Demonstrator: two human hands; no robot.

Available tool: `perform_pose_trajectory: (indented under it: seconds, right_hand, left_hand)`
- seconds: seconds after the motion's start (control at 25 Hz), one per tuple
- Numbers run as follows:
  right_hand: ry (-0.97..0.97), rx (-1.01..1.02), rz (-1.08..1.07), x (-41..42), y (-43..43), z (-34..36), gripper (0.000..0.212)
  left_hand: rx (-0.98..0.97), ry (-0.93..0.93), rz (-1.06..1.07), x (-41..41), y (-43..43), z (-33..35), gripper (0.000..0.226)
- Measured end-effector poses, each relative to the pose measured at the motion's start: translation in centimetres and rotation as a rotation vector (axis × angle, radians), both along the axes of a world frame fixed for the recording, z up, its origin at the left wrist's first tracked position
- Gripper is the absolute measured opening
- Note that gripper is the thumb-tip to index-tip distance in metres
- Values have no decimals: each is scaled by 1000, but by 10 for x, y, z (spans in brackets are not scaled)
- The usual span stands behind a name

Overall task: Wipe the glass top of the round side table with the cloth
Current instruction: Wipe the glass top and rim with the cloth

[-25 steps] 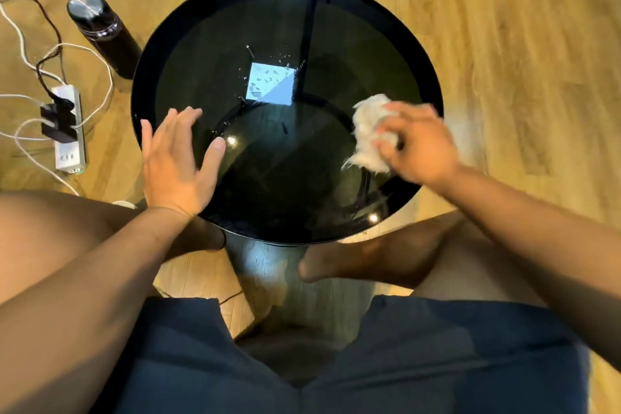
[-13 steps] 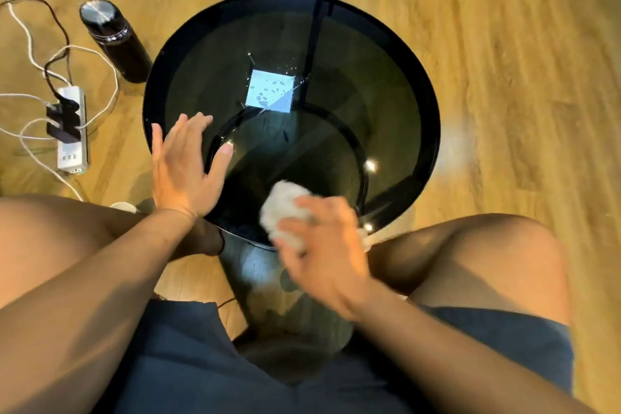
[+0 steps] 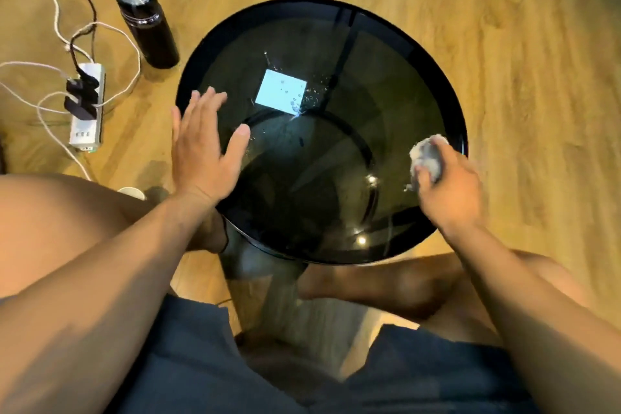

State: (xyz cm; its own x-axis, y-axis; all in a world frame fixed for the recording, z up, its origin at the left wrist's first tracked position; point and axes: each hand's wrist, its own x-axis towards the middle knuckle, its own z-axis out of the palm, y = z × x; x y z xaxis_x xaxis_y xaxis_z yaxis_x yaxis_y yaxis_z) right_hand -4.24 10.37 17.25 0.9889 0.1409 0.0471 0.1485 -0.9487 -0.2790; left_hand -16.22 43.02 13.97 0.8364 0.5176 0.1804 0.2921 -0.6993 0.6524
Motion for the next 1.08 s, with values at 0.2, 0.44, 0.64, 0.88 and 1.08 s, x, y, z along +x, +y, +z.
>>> perform_pose_trajectory:
  seconds: [0.2, 0.44, 0.64, 0.88, 1.08]
  right_hand:
    - [15, 159, 596, -133, 157, -9, 48]
    - [-76, 128, 716, -43, 128, -15, 40]
    - [-83, -87, 256, 120, 65, -10, 48]
    - [-135, -9, 102, 60, 154, -1, 44]
    - [25, 263, 745, -79, 235, 1, 24]
  left_hand:
    - [-118, -114, 33, -2, 5, -4, 56]
    - [-115, -127, 25, -1, 5, -8, 56]
    - [-88, -105, 57, 1, 7, -10, 55]
    - [-86, -114, 67, 3, 6, -7, 57]
    - [-267, -234, 124, -4, 6, -10, 57]
